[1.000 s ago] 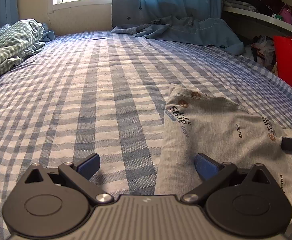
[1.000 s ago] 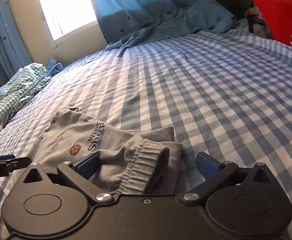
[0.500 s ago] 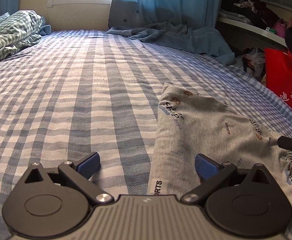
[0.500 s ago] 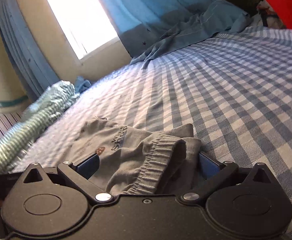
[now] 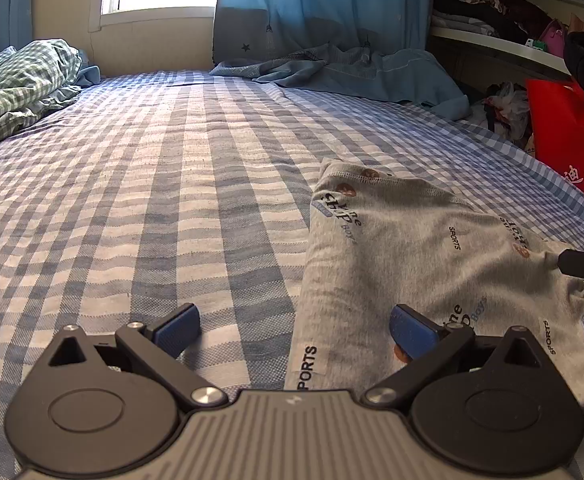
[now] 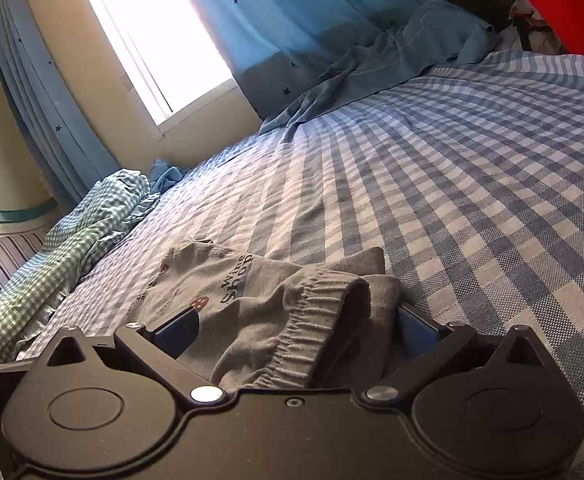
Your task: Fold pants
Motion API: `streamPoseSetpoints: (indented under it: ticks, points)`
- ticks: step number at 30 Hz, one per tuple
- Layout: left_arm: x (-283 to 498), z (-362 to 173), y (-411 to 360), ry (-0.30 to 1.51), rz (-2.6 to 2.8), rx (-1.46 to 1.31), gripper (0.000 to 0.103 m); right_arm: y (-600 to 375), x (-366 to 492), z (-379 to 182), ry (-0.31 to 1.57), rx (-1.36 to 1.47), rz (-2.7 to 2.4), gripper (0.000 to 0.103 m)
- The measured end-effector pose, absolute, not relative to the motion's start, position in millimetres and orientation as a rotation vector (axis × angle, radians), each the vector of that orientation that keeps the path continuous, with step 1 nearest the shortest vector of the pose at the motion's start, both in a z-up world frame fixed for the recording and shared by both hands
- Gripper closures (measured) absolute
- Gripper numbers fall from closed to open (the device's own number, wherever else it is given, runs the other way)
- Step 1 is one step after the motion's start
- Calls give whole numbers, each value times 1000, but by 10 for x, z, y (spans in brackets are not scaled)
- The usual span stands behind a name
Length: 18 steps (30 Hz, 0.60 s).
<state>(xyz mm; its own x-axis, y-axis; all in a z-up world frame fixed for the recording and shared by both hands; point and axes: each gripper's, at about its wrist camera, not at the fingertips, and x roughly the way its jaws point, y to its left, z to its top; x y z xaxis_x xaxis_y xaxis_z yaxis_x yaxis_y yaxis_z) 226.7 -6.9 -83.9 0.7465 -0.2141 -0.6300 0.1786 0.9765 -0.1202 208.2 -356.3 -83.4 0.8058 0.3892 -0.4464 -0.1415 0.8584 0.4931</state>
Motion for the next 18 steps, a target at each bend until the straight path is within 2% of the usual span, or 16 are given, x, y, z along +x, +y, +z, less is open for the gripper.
streamPoseSetpoints:
  ticks: [18]
  points:
    - [2259,-844,-99,694,-208,-41,0,-3482,2096,-820,583,383,270,1]
